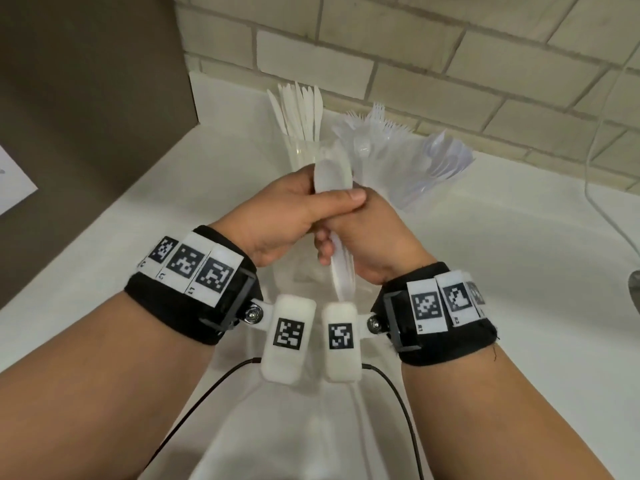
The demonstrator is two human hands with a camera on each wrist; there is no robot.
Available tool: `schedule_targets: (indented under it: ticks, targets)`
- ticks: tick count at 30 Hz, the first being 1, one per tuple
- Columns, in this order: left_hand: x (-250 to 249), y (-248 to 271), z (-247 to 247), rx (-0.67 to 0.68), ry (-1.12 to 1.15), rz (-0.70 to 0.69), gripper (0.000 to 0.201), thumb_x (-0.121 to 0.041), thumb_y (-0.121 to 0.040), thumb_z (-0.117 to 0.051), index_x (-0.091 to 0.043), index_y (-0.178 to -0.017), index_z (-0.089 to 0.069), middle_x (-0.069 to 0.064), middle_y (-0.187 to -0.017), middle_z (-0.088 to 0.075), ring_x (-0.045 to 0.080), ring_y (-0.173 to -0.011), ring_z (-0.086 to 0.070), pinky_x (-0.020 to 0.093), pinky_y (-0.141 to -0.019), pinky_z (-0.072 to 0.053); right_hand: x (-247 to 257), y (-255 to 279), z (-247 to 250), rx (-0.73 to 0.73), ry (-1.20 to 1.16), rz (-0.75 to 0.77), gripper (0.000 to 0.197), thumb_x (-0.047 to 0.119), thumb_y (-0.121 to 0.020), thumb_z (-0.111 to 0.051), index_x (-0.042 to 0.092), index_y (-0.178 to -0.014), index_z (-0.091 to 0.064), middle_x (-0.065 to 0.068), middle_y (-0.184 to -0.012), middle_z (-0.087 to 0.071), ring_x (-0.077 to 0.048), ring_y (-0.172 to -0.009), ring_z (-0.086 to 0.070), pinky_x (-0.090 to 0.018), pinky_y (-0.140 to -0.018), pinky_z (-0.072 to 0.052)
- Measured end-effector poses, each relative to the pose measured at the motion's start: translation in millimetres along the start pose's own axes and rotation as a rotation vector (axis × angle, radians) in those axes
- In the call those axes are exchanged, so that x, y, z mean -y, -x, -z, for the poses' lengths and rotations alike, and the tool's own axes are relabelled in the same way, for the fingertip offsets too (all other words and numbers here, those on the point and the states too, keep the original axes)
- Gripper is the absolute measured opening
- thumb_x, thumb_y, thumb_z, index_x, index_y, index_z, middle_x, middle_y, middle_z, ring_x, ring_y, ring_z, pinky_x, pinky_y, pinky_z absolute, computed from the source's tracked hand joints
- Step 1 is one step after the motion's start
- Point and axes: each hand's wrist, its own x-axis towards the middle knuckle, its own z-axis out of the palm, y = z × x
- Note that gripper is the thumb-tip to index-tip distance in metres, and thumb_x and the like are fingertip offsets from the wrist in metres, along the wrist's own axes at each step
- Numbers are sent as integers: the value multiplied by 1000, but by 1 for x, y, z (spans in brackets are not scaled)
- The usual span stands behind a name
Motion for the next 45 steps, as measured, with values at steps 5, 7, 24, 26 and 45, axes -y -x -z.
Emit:
schedule_targets:
  ticks: [5,7,24,26,45]
  targets:
    - [-5,-1,5,-113,61,-8,24,-24,-89,-63,-5,-101,-66,16,-101,-73,35,-79,-68,44,-73,-52,-4,5,-4,143,67,-19,20,-12,-78,-64,0,-93,-59,-5,-62,-58,-19,-53,-59,-31,-54,-54]
    - [-8,0,7,-180,118,-41,20,-23,-91,-60,-6,-100,-64,10,-93,-75,24,-90,-71,43,-82,-50,-4,9,-2,165,180,-48,19,-7,-75,-71,6,-77,-58,-3,-64,-56,-17,-52,-58,-32,-57,-53]
    - [2,5,27,-165,313,-8,19,-28,-95,-53,-14,-83,-51,-1,-61,-50,15,-52,-53,32,-57,-52,23,5,23,-246,303,68,25,33,-82,-73,10,-82,-63,1,-68,-61,-13,-52,-59,-30,-55,-54]
    - [6,6,21,-113,328,-9,17,-30,-92,-56,-14,-86,-52,-1,-61,-47,14,-49,-43,28,-49,-44,31,3,20,-270,241,106,11,23,-89,-66,12,-89,-64,-1,-72,-61,-11,-50,-57,-27,-52,-52]
    - [18,5,10,-49,-146,-135,28,-14,-97,-50,-6,-123,-46,5,-84,-54,12,-57,-52,33,-57,-48,37,-6,13,-302,369,150,23,37,-78,-77,20,-88,-64,9,-75,-65,-5,-64,-61,-24,-62,-53]
